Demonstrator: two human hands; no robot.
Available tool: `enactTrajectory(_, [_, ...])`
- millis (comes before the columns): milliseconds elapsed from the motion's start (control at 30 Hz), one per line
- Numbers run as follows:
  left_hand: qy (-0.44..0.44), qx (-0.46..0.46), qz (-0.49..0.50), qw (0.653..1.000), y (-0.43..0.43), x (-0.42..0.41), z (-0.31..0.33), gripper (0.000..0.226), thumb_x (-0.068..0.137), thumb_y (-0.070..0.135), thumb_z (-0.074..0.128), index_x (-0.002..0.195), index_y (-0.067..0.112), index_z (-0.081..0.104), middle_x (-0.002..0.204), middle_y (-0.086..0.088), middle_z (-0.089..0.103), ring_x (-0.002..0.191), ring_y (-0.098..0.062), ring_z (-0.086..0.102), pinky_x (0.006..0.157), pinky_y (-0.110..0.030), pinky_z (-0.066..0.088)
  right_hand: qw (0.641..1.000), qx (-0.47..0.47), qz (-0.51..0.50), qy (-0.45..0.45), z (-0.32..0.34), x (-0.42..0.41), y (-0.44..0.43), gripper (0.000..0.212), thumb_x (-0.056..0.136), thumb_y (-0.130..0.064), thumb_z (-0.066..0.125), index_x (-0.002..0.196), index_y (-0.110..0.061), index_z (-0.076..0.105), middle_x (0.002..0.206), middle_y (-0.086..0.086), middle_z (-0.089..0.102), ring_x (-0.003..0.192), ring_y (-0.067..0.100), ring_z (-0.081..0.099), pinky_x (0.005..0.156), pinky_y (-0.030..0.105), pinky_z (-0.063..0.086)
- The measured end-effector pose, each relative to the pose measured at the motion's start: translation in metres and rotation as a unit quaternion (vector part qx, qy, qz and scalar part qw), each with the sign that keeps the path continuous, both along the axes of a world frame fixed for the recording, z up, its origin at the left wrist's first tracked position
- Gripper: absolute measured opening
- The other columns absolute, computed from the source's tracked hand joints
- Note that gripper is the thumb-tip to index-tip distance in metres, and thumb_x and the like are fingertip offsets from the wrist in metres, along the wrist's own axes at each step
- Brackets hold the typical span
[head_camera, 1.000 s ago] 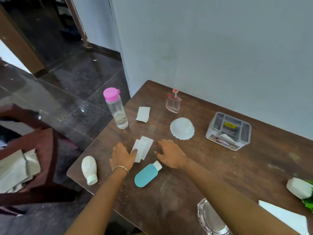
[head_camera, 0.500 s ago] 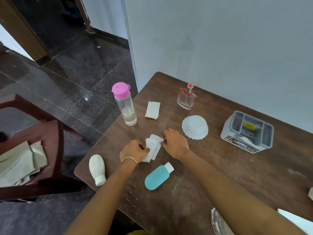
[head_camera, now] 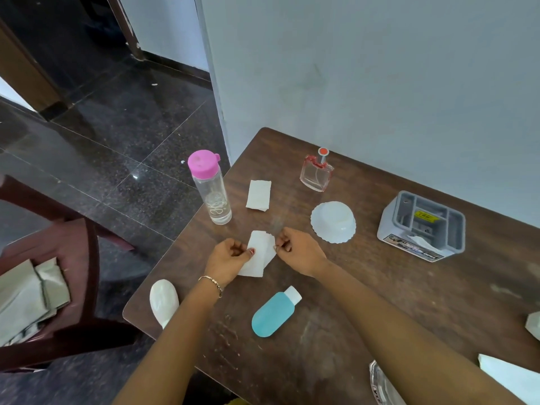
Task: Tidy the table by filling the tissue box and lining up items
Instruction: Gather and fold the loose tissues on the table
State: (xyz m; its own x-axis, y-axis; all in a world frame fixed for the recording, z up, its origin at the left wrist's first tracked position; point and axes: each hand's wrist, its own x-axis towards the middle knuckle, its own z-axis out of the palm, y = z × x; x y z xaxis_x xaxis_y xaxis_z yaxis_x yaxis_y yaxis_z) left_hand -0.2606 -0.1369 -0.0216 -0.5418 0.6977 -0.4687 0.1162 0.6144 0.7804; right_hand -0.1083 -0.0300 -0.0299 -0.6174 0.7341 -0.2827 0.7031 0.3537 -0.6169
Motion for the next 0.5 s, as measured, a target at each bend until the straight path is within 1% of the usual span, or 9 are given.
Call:
enactTrajectory(100, [-0.039, 0.029, -0.035, 0.998, 0.003, 0.004, 0.006, 0.025, 0.083, 0.027, 0.07, 0.096, 0.009, 0.059, 0.089, -0.002, 0.063, 0.084, -0.013, 0.058, 0.066, -0.019, 0.047, 0.993, -0.085, -0.055, 0.053, 0.004, 0.002, 0.0, 0.012, 0.086, -0.022, 0.064, 0.092, -0.016, 0.056, 0.093, 0.001, 0.064, 0.086, 0.018, 0.062, 0.083, 0.029, 0.055])
enactTrajectory(167, [-0.05, 0.036, -0.053, 0.997, 0.006, 0.007, 0.008, 0.026, 0.083, 0.027, 0.069, 0.099, 0.01, 0.058, 0.093, -0.002, 0.063, 0.088, -0.014, 0.059, 0.069, -0.018, 0.049, 0.978, -0.156, -0.097, 0.101, 0.008, 0.006, 0.0, 0.013, 0.084, -0.013, 0.066, 0.09, -0.016, 0.055, 0.095, 0.006, 0.063, 0.092, 0.025, 0.064, 0.082, 0.032, 0.056])
enactTrajectory(267, [-0.062, 0.042, -0.077, 0.994, 0.012, 0.013, 0.012, 0.027, 0.082, 0.026, 0.07, 0.102, 0.014, 0.056, 0.095, 0.004, 0.062, 0.09, -0.011, 0.059, 0.067, -0.014, 0.048, 0.947, -0.231, -0.159, 0.155, 0.013, 0.018, -0.001, 0.016, 0.086, -0.009, 0.064, 0.097, -0.013, 0.055, 0.102, 0.012, 0.063, 0.094, 0.027, 0.067, 0.082, 0.032, 0.059])
enactTrajectory(367, [-0.089, 0.062, -0.068, 0.992, 0.019, 0.019, 0.018, 0.032, 0.079, 0.02, 0.073, 0.104, 0.016, 0.053, 0.095, 0.007, 0.062, 0.092, -0.009, 0.059, 0.067, -0.013, 0.048, 0.928, -0.263, -0.192, 0.178, 0.019, 0.033, 0.0, 0.021, 0.089, -0.009, 0.062, 0.109, -0.008, 0.054, 0.102, 0.016, 0.065, 0.086, 0.022, 0.07, 0.082, 0.032, 0.059])
enactTrajectory(433, [-0.103, 0.077, -0.06, 0.99, 0.023, 0.024, 0.022, 0.032, 0.078, 0.016, 0.074, 0.103, 0.016, 0.054, 0.095, 0.007, 0.062, 0.092, -0.009, 0.06, 0.067, -0.013, 0.05, 0.921, -0.268, -0.21, 0.189, 0.023, 0.044, 0.001, 0.022, 0.09, -0.008, 0.061, 0.111, -0.008, 0.055, 0.102, 0.016, 0.066, 0.083, 0.02, 0.07, 0.081, 0.03, 0.059])
enactTrajectory(500, [-0.12, 0.083, -0.062, 0.987, 0.026, 0.03, 0.026, 0.029, 0.077, 0.013, 0.074, 0.101, 0.017, 0.056, 0.093, 0.008, 0.063, 0.09, -0.008, 0.061, 0.063, -0.012, 0.052, 0.912, -0.274, -0.23, 0.201, 0.026, 0.054, 0.002, 0.025, 0.089, -0.007, 0.063, 0.113, -0.008, 0.056, 0.104, 0.016, 0.067, 0.083, 0.02, 0.071, 0.08, 0.029, 0.059])
